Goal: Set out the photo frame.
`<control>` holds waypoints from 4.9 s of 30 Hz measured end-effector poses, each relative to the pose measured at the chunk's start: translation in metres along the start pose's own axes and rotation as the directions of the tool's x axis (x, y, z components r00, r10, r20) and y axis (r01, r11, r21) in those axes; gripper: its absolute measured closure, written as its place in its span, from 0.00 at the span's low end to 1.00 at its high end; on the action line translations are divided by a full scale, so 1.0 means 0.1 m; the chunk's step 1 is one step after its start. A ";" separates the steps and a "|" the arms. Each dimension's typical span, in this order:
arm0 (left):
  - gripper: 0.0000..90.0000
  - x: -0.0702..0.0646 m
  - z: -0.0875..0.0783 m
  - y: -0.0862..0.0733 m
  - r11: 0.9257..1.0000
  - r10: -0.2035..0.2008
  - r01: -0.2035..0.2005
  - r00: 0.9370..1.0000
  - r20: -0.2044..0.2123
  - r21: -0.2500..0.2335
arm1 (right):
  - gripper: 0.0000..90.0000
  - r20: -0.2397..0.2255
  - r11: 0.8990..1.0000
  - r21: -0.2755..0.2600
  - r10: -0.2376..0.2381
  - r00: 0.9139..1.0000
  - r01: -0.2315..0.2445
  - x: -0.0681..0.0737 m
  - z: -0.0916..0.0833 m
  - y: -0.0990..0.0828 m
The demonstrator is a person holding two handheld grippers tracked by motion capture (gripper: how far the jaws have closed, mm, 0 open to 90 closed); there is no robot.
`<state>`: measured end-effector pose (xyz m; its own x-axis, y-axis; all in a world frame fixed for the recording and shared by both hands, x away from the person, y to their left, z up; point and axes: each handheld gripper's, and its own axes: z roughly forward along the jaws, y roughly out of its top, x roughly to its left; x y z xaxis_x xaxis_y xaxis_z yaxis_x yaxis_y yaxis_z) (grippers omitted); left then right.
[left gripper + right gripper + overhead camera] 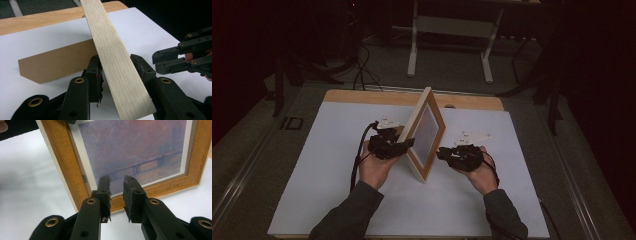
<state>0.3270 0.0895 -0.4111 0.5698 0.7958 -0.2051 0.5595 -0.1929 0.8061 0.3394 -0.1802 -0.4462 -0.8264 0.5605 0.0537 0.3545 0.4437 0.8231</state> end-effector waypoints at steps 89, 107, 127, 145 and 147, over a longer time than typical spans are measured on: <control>0.80 0.67 -0.11 0.02 0.995 0.076 -0.092 0.944 0.322 0.036 | 0.68 0.169 0.998 -0.008 0.060 0.984 -0.060 -0.46 -0.25 0.18; 0.81 0.75 -0.05 0.06 0.992 0.094 -0.118 0.925 0.369 0.042 | 0.54 0.200 0.996 -0.020 0.089 0.976 -0.086 -0.59 -0.15 0.32; 0.82 0.80 0.04 0.12 0.989 0.100 -0.138 0.891 0.444 0.054 | 0.48 0.230 0.994 -0.021 0.108 0.967 -0.106 -0.71 -0.13 0.35; 0.83 0.79 0.13 0.15 0.984 0.121 -0.169 0.848 0.516 0.047 | 0.32 0.191 0.994 -0.039 0.104 0.976 -0.098 -0.77 -0.11 0.33; 0.84 0.78 0.15 0.16 0.983 0.130 -0.179 0.839 0.528 0.042 | 0.30 0.180 0.994 -0.040 0.104 0.978 -0.099 -0.78 -0.11 0.33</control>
<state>0.3891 0.1404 -0.4227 0.8690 0.3394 -0.3601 0.4731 -0.3564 0.8057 0.4113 -0.2169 -0.4172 -0.6923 0.7207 0.0365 0.4164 0.3576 0.8359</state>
